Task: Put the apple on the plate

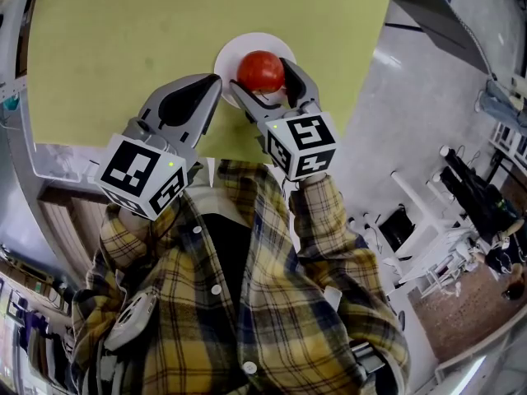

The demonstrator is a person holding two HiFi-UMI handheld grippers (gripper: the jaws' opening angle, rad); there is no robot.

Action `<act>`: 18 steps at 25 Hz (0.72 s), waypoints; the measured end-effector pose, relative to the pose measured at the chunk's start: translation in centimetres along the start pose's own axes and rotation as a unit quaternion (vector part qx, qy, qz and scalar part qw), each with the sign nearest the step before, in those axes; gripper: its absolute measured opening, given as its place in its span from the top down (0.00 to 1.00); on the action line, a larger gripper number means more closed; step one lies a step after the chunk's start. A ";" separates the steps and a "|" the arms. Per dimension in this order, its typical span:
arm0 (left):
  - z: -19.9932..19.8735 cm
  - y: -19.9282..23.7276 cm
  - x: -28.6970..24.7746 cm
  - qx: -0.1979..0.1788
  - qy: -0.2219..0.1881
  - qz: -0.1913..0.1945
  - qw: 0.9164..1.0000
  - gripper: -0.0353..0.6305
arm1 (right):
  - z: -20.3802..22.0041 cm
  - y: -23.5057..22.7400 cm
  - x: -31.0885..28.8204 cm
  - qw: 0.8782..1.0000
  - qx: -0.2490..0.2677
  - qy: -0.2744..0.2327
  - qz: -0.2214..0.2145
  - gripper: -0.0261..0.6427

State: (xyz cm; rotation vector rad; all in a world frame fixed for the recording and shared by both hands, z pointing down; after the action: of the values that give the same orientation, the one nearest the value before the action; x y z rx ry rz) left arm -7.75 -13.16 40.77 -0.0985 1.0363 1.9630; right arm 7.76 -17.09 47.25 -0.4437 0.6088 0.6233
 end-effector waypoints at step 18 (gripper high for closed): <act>-0.5 -0.1 -0.1 -0.002 -0.004 0.004 1.000 0.94 | -1.4 0.1 0.6 1.000 0.004 -0.012 0.002 0.39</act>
State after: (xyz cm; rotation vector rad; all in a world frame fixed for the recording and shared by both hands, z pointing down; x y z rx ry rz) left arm -7.77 -13.50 40.44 -0.0889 1.0297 1.9720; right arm 7.59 -17.52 45.81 -0.4259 0.5892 0.6296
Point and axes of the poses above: the fingertips, and each gripper's own axes: x backward along the fingers, y to its left, z out of its underside, the point moved 8 cm from there along x, backward along the fingers, and after that the axes turned 10 degrees about x, right-handed, at the moved point
